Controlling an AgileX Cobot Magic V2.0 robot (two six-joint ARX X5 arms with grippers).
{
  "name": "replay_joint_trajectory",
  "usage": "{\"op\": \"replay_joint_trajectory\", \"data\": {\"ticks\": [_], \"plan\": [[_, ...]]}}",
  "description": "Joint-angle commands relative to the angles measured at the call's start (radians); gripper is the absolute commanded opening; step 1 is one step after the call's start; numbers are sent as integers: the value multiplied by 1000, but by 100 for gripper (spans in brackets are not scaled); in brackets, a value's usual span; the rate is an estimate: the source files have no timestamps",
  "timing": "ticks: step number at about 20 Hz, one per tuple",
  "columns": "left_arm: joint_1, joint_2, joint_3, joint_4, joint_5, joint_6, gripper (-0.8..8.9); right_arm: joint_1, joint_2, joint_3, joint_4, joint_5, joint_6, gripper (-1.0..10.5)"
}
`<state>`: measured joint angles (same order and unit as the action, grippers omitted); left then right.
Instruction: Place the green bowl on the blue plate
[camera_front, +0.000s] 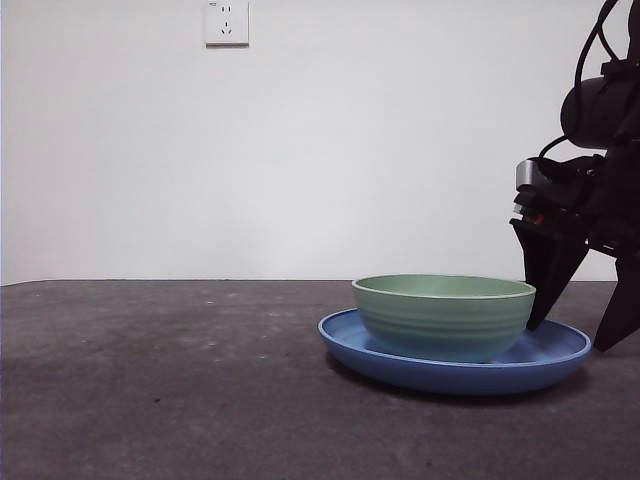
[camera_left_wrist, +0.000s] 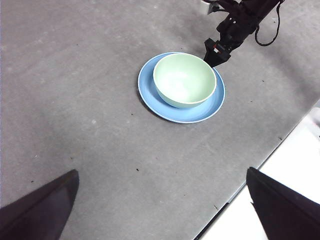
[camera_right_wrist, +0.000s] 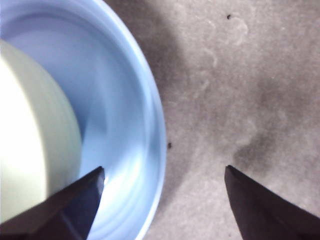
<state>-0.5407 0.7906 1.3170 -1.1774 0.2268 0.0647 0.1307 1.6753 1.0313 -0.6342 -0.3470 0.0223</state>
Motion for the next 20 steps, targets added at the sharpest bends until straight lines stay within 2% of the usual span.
{"op": "replay_joint_trajectory", "data": {"ticks": [1, 3, 7, 9, 13, 18, 20], "plan": [[-3, 3, 9, 11, 2, -1, 720, 2, 34, 14, 7, -3, -18, 328], [-3, 3, 9, 11, 2, -1, 720, 2, 41, 14, 15, -3, -24, 265], [-3, 4, 9, 11, 2, -1, 720, 2, 53, 14, 31, -5, -24, 245], [-3, 4, 9, 11, 2, -1, 720, 2, 53, 14, 34, -6, -24, 172], [-3, 4, 9, 11, 2, -1, 720, 2, 58, 14, 35, -46, -30, 158], [-3, 3, 9, 11, 2, -2, 720, 2, 71, 14, 27, -45, -29, 18], [-3, 3, 9, 11, 2, -2, 720, 2, 71, 14, 27, -45, -12, 13]]}}
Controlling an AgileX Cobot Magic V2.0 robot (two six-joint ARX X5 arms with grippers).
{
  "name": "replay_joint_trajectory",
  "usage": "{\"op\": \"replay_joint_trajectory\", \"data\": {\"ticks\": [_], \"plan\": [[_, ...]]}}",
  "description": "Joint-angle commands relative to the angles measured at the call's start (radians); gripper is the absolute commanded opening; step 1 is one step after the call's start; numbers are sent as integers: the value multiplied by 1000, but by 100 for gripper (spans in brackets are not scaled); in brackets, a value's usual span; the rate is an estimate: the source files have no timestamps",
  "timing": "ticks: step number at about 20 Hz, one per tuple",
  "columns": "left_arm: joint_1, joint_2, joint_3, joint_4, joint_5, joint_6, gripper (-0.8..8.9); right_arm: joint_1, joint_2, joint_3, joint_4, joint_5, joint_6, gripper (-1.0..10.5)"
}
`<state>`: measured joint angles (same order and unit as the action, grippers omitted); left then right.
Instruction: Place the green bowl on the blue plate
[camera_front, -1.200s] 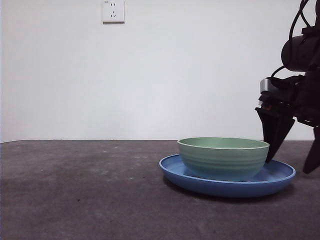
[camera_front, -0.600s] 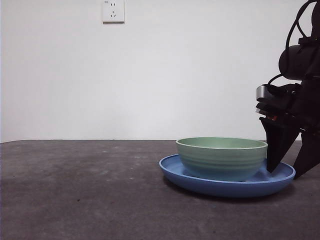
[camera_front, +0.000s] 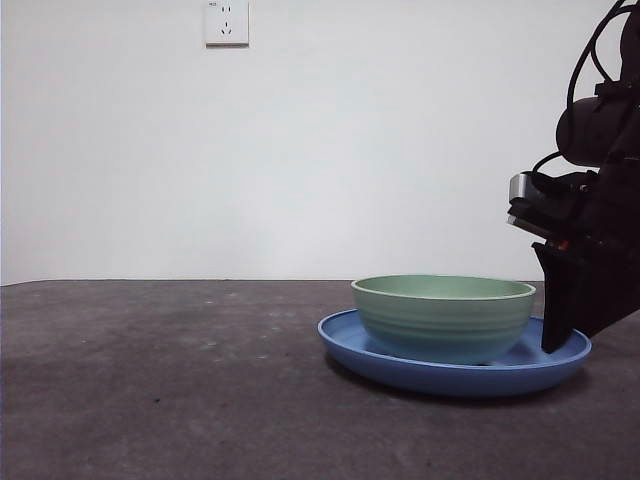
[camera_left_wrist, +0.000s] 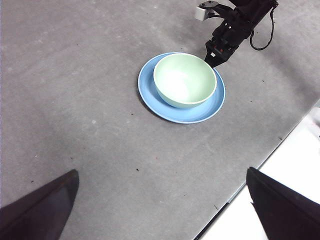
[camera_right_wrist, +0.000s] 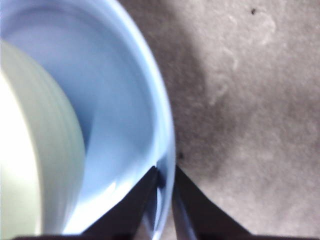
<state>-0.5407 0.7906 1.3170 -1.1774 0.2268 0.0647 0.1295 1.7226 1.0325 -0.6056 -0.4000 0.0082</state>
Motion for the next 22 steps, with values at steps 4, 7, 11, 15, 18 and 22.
{"op": "replay_joint_trajectory", "data": {"ticks": [4, 7, 11, 15, 18, 22], "plan": [[-3, 3, 9, 10, 2, -2, 720, -2, 24, 21, -1, 5, 44, 13], [-3, 3, 9, 10, 2, -2, 720, -2, 23, 59, -31, -32, 57, 13], [-3, 3, 9, 10, 2, -2, 720, -1, 23, 127, -75, -121, 68, 13], [-4, 3, 9, 11, 2, -2, 720, 32, 23, 154, -74, -177, 125, 13], [-4, 3, 9, 13, 2, -4, 720, 94, 23, 154, -42, -175, 174, 13], [-4, 3, 9, 18, 2, -6, 720, 194, 24, 154, 60, -175, 272, 13]]}}
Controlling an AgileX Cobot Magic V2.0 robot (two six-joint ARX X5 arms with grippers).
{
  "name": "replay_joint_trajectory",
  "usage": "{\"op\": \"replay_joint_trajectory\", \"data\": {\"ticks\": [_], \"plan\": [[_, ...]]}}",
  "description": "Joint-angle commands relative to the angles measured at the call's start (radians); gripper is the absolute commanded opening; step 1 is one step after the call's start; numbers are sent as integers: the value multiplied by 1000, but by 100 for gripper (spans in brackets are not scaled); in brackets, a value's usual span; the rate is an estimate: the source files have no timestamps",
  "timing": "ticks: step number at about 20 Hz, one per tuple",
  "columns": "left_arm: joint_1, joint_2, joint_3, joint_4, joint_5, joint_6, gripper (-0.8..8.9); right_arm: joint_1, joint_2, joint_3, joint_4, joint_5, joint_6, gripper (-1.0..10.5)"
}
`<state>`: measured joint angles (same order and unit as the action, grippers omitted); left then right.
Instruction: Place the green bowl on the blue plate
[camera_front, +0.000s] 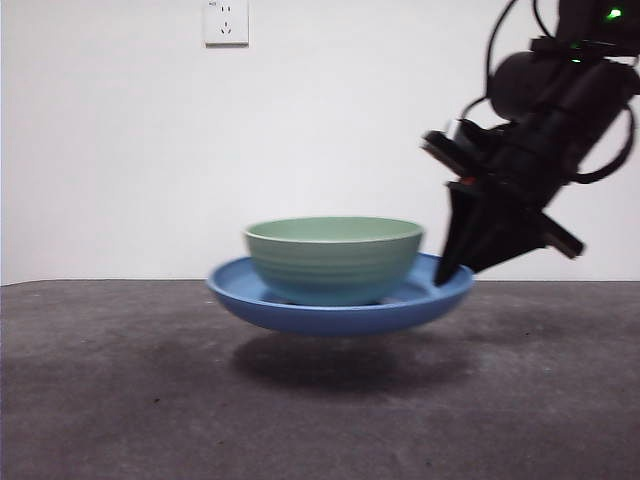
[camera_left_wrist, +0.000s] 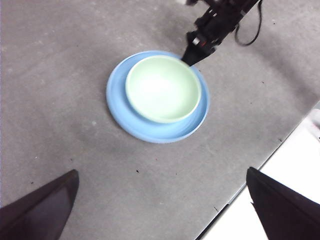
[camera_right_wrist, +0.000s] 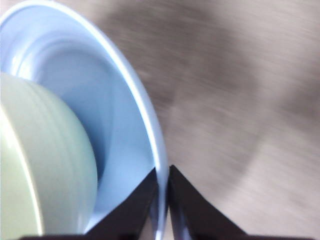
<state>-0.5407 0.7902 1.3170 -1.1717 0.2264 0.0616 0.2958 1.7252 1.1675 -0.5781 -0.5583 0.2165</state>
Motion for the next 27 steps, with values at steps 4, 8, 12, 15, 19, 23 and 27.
{"op": "replay_joint_trajectory", "data": {"ticks": [4, 8, 12, 15, 19, 23, 27], "plan": [[-4, 4, 9, 13, 2, -3, 720, 94, 55, 19, 92, -16, 125, 13], [-5, 4, 9, 13, 2, -3, 720, 122, 111, 19, 103, -9, 136, 13], [-5, 4, 9, 12, 2, -3, 720, 122, 161, 19, 100, -11, 135, 13], [-5, 4, 9, 11, 2, -3, 720, 123, 171, 19, 98, -10, 135, 14], [-5, 2, 9, 11, 2, -3, 720, 122, 171, 19, 97, -9, 135, 68], [-5, -3, 9, 10, 2, -3, 720, 104, 164, 29, 91, 10, 116, 229], [-6, -6, 9, 9, 2, -3, 720, 58, 107, 85, -21, 30, 66, 268]]}}
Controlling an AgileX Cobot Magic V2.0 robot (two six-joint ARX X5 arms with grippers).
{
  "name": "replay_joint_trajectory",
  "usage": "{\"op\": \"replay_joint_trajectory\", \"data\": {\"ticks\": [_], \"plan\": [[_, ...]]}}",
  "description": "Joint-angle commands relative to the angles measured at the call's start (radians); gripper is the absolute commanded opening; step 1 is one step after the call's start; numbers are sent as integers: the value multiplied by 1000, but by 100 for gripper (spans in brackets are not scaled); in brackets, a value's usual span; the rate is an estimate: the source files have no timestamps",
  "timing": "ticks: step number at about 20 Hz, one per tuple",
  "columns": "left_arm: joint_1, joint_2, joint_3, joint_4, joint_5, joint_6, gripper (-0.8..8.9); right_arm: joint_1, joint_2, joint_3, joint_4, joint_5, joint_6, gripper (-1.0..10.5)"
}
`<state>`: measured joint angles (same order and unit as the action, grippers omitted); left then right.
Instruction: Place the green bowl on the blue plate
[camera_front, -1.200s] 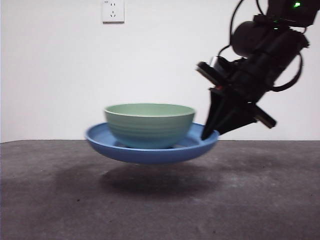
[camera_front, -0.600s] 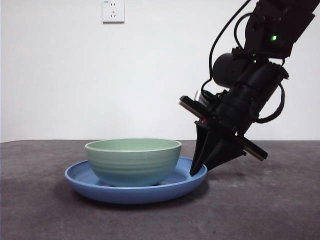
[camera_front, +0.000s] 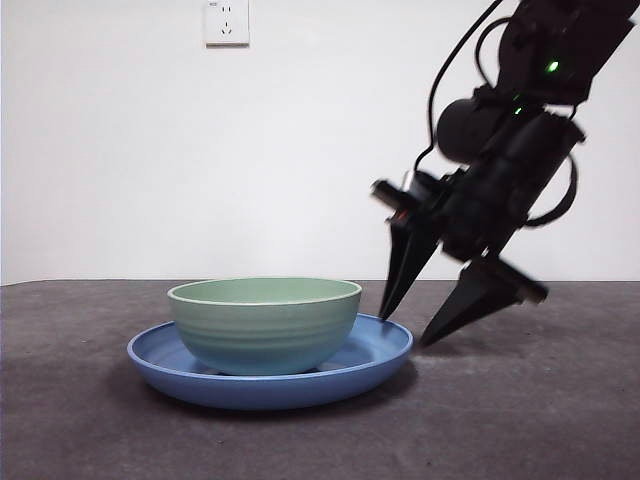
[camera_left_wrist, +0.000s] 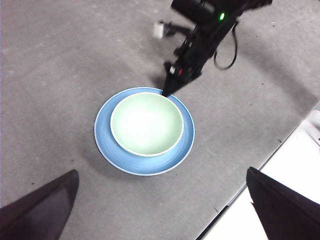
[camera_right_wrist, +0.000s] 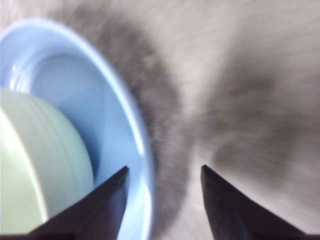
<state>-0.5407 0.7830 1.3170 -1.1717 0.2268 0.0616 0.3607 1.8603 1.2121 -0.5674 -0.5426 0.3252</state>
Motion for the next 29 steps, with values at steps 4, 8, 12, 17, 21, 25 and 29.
{"op": "replay_joint_trajectory", "data": {"ticks": [4, 8, 12, 17, 21, 25, 29], "plan": [[-16, 0, 9, 8, 2, -3, 720, -32, -169, 85, -229, 110, -138, 437], [-34, 0, 9, 7, 2, -3, 720, -33, -394, 85, -410, 217, -194, 506], [-37, 0, 9, -8, 2, -3, 720, -6, -647, 85, -522, 306, -196, 541], [-37, 0, 9, -10, 2, -3, 720, -2, -914, 85, -615, 315, -196, 550], [-37, 0, 9, -10, 2, -2, 720, -2, -1030, 84, -651, 315, -210, 550], [-37, 0, 9, -9, 2, -2, 720, -2, -1060, 84, -667, 307, -209, 550], [-37, 0, 9, -10, 2, -2, 305, -2, -1058, 84, -668, 299, -206, 68]]}}
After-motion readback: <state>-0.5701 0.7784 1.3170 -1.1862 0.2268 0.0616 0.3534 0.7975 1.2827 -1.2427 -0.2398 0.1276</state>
